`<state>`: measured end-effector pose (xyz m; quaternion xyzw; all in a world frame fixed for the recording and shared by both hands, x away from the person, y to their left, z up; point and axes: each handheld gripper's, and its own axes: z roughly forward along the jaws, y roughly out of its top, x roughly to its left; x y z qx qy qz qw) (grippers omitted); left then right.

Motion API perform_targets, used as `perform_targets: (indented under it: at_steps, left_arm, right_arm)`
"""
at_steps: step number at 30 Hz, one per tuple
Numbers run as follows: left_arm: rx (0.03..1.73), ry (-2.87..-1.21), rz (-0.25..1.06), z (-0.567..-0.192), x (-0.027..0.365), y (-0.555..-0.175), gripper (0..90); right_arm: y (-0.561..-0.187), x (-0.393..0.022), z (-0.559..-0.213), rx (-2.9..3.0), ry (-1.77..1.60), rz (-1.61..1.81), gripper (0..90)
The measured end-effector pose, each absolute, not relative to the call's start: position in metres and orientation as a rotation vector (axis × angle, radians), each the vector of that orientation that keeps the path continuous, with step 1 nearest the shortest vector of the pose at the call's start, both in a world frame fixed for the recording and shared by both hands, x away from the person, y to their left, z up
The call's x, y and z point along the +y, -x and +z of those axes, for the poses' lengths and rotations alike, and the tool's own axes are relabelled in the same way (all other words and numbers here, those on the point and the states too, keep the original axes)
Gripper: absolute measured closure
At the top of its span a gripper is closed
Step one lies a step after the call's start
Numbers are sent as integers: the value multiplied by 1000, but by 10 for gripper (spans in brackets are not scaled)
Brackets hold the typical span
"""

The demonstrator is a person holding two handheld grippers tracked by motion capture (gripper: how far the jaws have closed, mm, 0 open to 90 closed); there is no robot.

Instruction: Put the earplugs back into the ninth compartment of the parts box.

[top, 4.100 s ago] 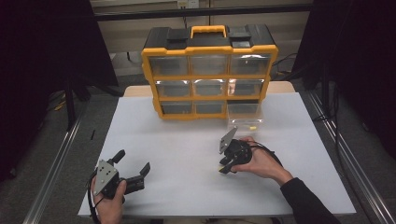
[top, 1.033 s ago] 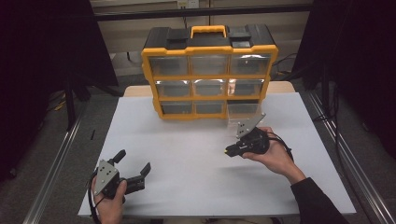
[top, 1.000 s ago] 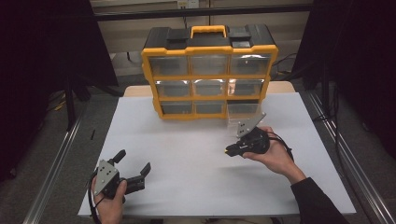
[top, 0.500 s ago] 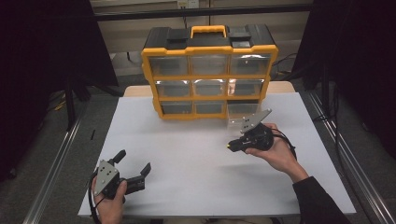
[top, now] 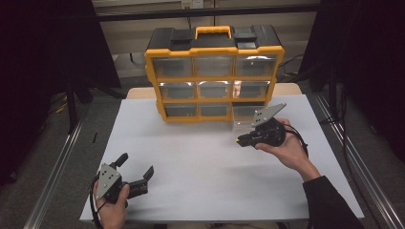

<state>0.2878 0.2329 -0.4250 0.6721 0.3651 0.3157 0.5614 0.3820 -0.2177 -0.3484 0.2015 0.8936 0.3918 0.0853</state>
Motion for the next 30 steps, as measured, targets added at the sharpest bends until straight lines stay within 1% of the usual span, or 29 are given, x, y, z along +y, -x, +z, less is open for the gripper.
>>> perform_targets:
  at_steps: [9, 20, 26, 30]
  left_arm:
    - [859, -1581, 749, -425, 233, -288, 21]
    - [858, -1583, 747, -425, 233, -288, 21]
    - [858, -1581, 746, -425, 233, -288, 21]
    - [859, -1583, 748, -425, 233, -288, 21]
  right_arm:
    - [-384, -223, -332, 2625, -612, 1160, 808]
    - [-391, -240, -306, 2561, -648, 1152, 809]
    - [-401, -250, -291, 2525, -689, 1147, 809]
    - [-410, -255, -288, 2519, -720, 1128, 809]
